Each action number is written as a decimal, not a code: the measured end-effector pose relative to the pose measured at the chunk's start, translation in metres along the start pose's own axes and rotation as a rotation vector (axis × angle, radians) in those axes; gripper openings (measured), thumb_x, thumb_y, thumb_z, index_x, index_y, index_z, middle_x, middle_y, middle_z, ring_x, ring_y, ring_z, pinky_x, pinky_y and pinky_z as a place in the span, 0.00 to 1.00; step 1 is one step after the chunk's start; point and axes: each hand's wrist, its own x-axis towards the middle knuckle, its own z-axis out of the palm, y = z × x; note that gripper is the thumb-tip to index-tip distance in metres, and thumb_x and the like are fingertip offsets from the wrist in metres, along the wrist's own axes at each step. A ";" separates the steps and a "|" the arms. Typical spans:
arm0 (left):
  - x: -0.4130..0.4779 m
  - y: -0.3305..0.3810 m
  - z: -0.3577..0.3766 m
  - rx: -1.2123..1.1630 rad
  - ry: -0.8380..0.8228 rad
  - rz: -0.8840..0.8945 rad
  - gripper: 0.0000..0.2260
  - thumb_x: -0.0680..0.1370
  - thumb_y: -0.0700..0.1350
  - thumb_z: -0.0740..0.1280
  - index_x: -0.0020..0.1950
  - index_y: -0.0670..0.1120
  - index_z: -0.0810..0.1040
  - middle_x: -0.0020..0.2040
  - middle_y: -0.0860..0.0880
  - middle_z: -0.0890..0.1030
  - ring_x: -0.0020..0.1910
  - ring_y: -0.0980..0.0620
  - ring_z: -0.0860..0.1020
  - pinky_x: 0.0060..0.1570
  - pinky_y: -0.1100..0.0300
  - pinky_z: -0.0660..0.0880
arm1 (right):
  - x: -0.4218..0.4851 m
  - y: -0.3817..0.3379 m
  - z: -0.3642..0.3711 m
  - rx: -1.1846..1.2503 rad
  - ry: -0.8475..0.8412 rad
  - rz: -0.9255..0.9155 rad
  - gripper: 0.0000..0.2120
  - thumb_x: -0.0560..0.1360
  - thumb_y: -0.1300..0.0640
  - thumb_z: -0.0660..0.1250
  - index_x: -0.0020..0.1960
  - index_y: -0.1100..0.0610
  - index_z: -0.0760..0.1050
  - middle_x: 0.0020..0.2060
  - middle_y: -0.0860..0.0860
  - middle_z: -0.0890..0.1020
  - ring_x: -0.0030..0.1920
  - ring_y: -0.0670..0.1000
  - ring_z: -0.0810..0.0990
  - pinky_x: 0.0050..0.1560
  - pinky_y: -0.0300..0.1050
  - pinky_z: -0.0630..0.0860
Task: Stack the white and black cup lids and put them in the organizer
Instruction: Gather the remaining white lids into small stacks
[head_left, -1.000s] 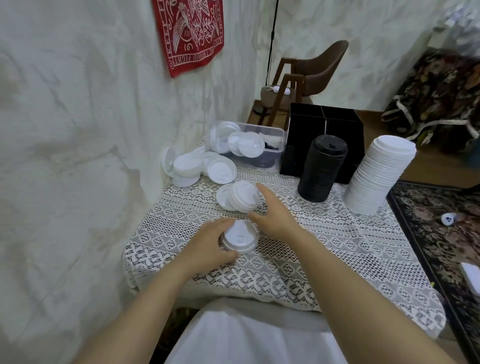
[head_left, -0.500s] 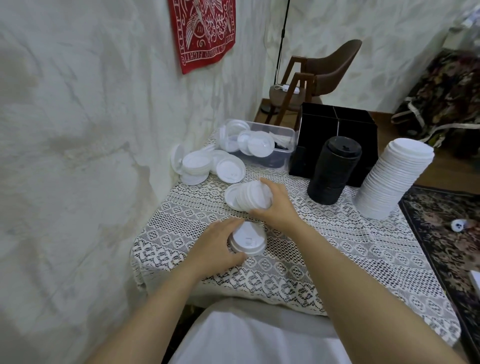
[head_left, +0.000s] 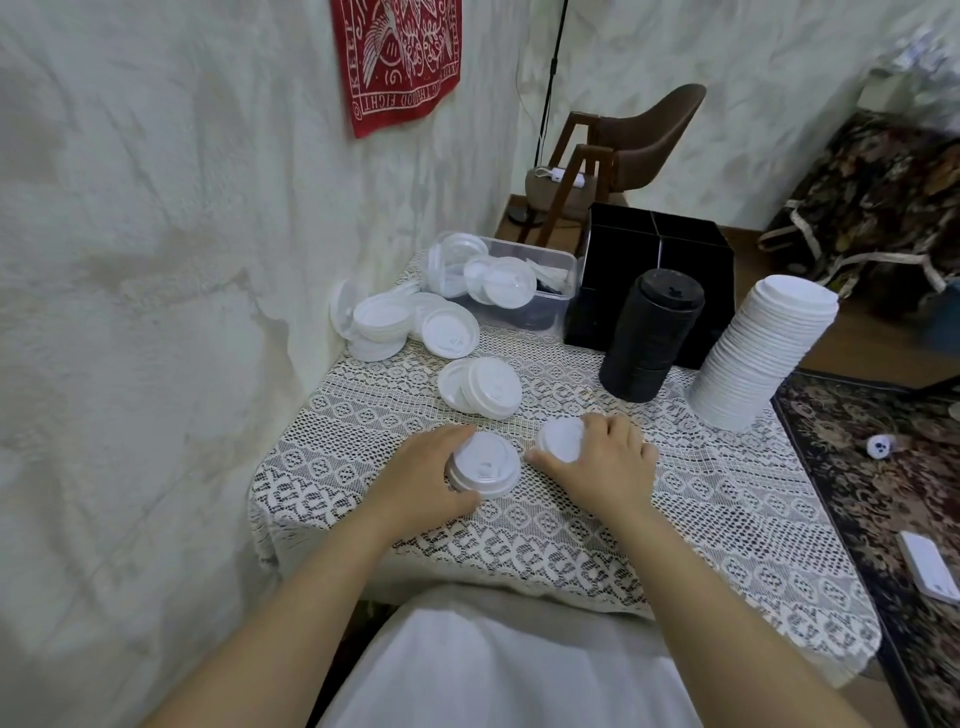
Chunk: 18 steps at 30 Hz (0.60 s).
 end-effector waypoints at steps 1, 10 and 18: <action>0.000 0.001 0.000 0.003 0.001 0.002 0.36 0.71 0.49 0.73 0.76 0.52 0.61 0.74 0.54 0.65 0.72 0.52 0.61 0.72 0.52 0.58 | -0.001 0.003 0.000 -0.008 -0.034 0.001 0.46 0.67 0.23 0.59 0.73 0.52 0.61 0.67 0.54 0.66 0.69 0.56 0.63 0.67 0.54 0.58; 0.002 -0.002 0.001 0.009 0.007 0.005 0.37 0.71 0.50 0.73 0.77 0.53 0.60 0.74 0.54 0.66 0.72 0.51 0.62 0.72 0.49 0.59 | -0.006 0.026 -0.012 0.361 -0.172 -0.205 0.41 0.69 0.48 0.73 0.76 0.44 0.56 0.72 0.50 0.65 0.73 0.51 0.58 0.75 0.60 0.47; 0.004 -0.007 0.004 0.008 0.002 0.002 0.38 0.70 0.52 0.73 0.76 0.55 0.58 0.72 0.55 0.67 0.71 0.52 0.63 0.72 0.48 0.61 | -0.007 0.030 -0.021 0.387 -0.263 -0.246 0.43 0.68 0.53 0.75 0.76 0.43 0.56 0.71 0.50 0.66 0.73 0.55 0.57 0.74 0.62 0.52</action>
